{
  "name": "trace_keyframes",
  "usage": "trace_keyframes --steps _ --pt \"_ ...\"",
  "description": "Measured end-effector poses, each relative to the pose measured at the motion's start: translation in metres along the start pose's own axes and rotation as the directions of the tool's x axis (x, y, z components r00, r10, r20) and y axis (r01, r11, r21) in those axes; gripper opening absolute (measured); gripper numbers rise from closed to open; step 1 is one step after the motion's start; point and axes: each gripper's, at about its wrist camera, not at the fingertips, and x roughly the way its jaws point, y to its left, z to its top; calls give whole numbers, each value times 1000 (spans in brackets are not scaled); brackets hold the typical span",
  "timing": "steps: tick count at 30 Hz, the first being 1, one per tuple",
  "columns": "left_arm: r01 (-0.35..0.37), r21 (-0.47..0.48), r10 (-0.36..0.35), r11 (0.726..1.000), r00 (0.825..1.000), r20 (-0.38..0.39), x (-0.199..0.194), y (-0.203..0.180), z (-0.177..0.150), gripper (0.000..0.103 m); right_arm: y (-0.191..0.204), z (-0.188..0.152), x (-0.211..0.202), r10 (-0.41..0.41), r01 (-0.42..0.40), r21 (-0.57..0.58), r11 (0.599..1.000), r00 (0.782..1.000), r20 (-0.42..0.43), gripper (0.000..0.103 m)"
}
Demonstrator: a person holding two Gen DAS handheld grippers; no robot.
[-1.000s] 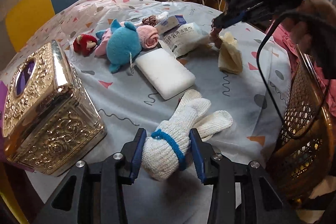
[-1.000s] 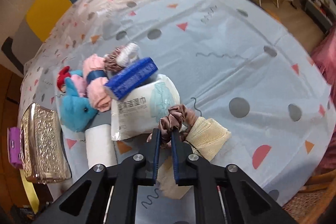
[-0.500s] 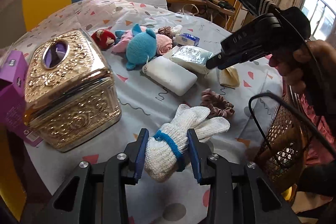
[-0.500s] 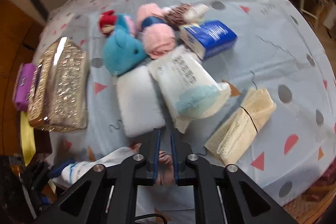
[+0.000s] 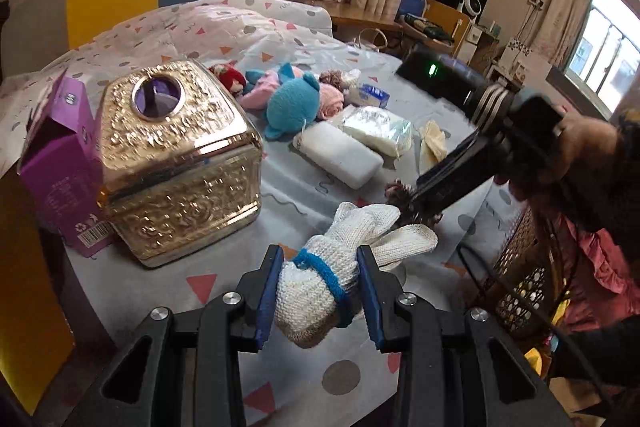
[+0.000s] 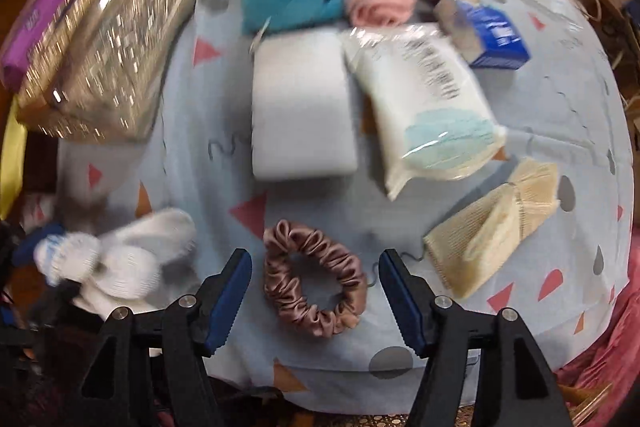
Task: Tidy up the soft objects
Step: 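Grasp the brown satin scrunchie with the right gripper while the left gripper lifts the glove, then carry the glove into the gold tin tray and open the left gripper while the right gripper carries the scrunchie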
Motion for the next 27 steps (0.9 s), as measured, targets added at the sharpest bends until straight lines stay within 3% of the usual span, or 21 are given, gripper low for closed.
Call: trace_keyframes --steps 1,3,4,5,9,12,16,19,22,25,27 --pt "9 -8 -9 1000 1000 11 -5 1 4 37 1 1 2 -27 26 -4 1000 1000 -7 60" --pt "27 -18 -27 999 999 43 -15 2 17 37 2 2 7 -63 63 -25 998 998 -29 29" --pt "34 -19 -33 999 998 61 -20 2 24 37 4 1 7 -68 67 -36 997 997 -22 29" --pt "40 -23 -38 999 996 81 -24 2 34 37 5 0 5 -77 76 -48 996 997 -10 21" --pt "27 -48 -20 998 990 137 -27 8 84 37 16 -6 3 -95 96 -70 993 995 17 19" --pt "-25 -108 44 994 985 169 -29 30 126 37 17 -7 3 -80 82 -59 995 996 34 19" --pt "-116 -219 167 969 959 229 -49 78 163 37 5 -14 -12 -57 60 -45 997 996 67 19" --pt "-186 -313 273 931 926 260 -76 122 164 38 3 -27 -26 -44 48 -43 998 995 88 19" --pt "-255 -411 381 875 888 260 -106 169 137 38 1 -27 -37 -30 35 -43 998 994 101 18" --pt "-318 -515 479 796 851 215 -130 215 91 38 0 -26 -37 -21 25 -40 999 994 108 18" --pt "-347 -580 518 737 842 155 -135 242 56 38 2 -28 -39 -20 25 -44 999 994 106 18"
